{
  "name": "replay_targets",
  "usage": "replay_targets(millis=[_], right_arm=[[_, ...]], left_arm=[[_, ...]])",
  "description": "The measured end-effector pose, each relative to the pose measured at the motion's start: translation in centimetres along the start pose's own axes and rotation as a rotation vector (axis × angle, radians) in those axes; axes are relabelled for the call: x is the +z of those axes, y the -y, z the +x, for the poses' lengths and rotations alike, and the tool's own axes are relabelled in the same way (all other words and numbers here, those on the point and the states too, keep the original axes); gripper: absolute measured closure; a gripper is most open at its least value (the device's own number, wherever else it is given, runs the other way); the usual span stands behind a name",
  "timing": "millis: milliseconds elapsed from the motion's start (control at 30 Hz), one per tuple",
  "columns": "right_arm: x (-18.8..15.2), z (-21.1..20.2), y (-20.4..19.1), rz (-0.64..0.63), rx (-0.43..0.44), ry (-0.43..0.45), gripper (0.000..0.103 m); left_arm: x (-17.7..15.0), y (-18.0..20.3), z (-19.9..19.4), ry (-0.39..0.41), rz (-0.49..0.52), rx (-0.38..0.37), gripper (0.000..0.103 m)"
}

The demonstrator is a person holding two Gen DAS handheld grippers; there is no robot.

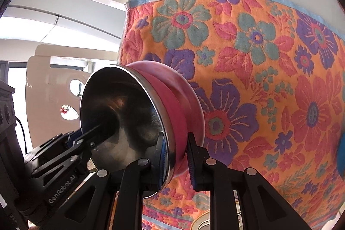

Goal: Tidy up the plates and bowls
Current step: 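Lower the steel bowl into the pink polka-dot bowl with both tools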

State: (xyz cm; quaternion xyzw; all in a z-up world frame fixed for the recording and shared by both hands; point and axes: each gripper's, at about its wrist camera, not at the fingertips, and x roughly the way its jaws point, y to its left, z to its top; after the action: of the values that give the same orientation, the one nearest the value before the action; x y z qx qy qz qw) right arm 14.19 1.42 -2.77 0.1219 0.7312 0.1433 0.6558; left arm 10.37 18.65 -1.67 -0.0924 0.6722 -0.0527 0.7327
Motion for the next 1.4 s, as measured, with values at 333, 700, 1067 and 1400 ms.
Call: replay_targets(millis=[333,700,1067,1400], right_arm=[[0.0,0.2,0.6,0.013,0.002,-0.001,0.084],[0.4,-0.3,0.5,-0.002,0.015,0.021,0.083],[0.5,-0.8,0.7,-0.005,0.036,0.035,0.071],[0.5,-1.3,-0.2,-0.043,-0.01,0.047,0.068]], left_arm=[[0.2,-0.2,0.2,0.0,-0.003,-0.007,0.088],[0.3,-0.7,-0.2,0.012,-0.03,-0.025,0.088],[0.4,-0.8,-0.8,0.032,-0.036,-0.028,0.088],[0.3,-1.2,-1.1,0.038,-0.055,-0.044,0.088]])
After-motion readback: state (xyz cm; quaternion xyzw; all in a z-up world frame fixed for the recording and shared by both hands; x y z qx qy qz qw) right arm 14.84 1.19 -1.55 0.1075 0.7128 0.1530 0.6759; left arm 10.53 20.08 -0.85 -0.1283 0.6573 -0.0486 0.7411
